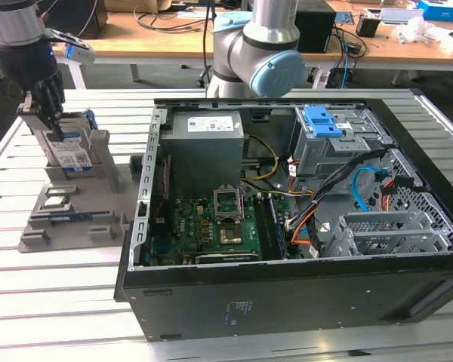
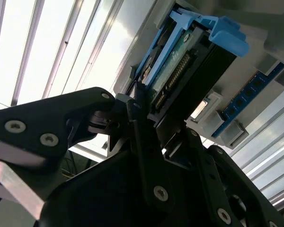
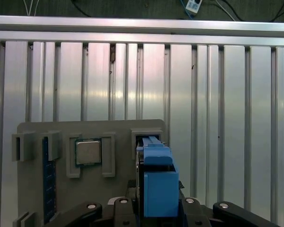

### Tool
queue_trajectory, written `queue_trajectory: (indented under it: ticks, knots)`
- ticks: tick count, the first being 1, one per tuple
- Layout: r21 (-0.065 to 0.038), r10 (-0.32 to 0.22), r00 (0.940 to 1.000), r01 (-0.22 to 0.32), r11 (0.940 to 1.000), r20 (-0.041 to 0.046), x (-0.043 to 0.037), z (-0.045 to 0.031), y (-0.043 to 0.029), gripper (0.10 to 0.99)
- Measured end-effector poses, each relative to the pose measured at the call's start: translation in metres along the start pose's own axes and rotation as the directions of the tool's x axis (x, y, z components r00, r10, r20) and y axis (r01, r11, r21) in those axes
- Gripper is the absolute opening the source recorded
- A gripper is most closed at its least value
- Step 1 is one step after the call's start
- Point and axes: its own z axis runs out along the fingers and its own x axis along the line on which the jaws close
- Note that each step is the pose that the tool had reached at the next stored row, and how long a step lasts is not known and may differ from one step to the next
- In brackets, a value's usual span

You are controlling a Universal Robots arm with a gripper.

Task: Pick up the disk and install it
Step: 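Pick up the disk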

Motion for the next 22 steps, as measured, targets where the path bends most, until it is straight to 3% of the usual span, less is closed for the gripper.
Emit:
queue_trajectory:
  ticks: [1, 7, 11, 22]
  knots:
    - [0.0, 0.0, 1.0, 0.0, 1.0, 0.0, -0.0001, 0.0, 0.0, 0.365]
    - [0.0, 0.0, 1.0, 0.0, 1.0, 0.0001, -0.0006, -0.0179, 0.0007, 0.365]
    - [0.0, 0.0, 1.0, 0.0, 1.0, 0.0, -0.0008, -0.0329, 0.0013, 0.365]
    - [0.0, 0.0, 1.0, 0.0, 1.0, 0.0, -0.0011, -0.0557, 0.0021, 0.365]
